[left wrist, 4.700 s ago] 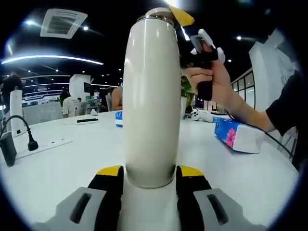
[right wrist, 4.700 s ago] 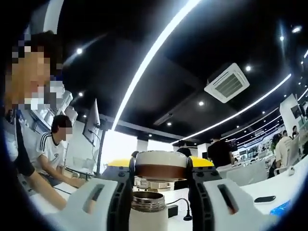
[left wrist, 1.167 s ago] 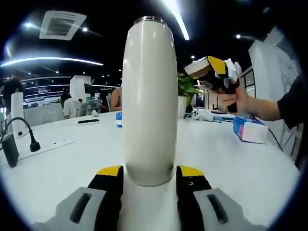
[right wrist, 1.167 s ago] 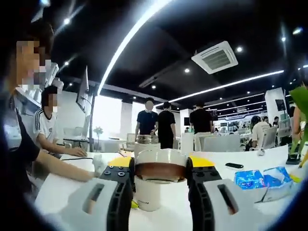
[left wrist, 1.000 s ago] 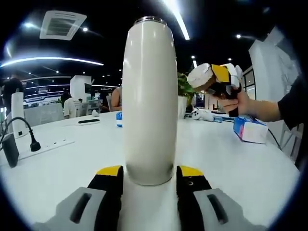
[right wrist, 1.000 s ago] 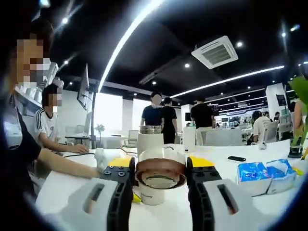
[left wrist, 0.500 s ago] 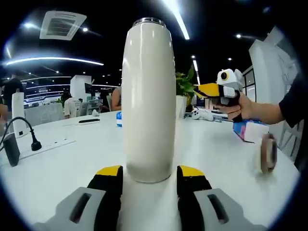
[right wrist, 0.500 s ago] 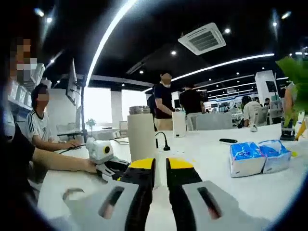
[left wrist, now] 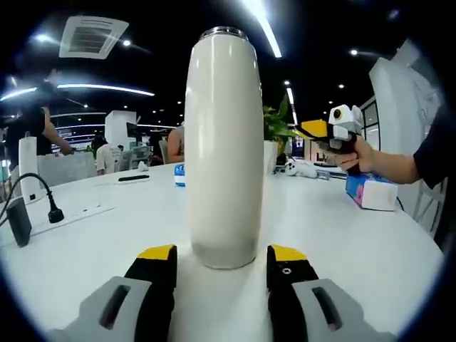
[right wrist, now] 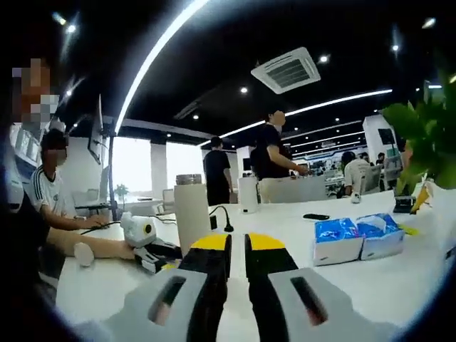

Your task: Grasp the water cup twist off the cup lid place the cup lid on the table

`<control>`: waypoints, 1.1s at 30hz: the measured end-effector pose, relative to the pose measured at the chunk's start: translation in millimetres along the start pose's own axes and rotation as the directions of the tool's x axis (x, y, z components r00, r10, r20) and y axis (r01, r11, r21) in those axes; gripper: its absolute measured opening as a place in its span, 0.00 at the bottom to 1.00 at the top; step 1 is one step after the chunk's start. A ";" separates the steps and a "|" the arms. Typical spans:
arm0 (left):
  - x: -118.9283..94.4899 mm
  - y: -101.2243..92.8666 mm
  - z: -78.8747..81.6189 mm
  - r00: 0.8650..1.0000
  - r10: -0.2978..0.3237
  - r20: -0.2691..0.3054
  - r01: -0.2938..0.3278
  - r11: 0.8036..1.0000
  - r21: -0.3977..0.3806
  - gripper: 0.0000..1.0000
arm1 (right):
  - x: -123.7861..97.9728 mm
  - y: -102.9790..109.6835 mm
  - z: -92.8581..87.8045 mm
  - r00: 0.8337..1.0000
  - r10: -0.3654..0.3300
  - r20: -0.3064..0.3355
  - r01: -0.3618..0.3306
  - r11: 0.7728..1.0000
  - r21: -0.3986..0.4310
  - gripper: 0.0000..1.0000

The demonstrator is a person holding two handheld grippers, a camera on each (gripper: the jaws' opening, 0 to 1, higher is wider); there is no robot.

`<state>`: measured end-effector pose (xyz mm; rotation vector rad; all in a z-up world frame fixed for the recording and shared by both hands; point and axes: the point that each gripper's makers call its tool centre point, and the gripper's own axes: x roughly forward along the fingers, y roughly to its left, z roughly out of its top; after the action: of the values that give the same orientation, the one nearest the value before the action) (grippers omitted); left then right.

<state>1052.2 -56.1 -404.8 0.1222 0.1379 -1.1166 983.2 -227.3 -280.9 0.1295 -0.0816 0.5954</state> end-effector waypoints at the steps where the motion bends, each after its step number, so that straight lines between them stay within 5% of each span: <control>1: -0.7 0.3 -0.1 1.000 0.002 -0.001 -0.002 1.000 -0.001 0.52 | 0.3 1.4 0.6 1.000 0.002 0.004 -0.002 1.000 0.002 0.11; 17: -4.0 2.6 1.1 1.000 0.006 -0.003 -0.006 1.000 0.007 0.52 | -3.4 -5.0 -0.7 0.999 -0.031 0.014 0.031 0.999 0.008 0.15; 24: -3.1 8.6 0.1 1.000 0.015 -0.008 -0.015 1.000 0.021 0.52 | -15.4 -2.4 7.0 0.999 -0.034 0.014 0.034 0.999 -0.016 0.27; 27: -1.4 9.2 0.0 1.000 0.012 -0.007 -0.012 1.000 0.024 0.51 | -19.2 6.4 10.2 1.000 -0.009 0.006 0.009 0.999 -0.031 0.31; 33: -0.1 10.8 -0.4 1.000 0.011 -0.006 -0.011 1.000 0.024 0.50 | -18.8 57.2 21.2 0.995 0.101 -0.015 -0.102 0.992 -0.068 0.50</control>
<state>1061.8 -51.2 -404.9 0.1475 0.1296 -1.1075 934.7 -193.9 -256.6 0.0553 -0.0980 0.6943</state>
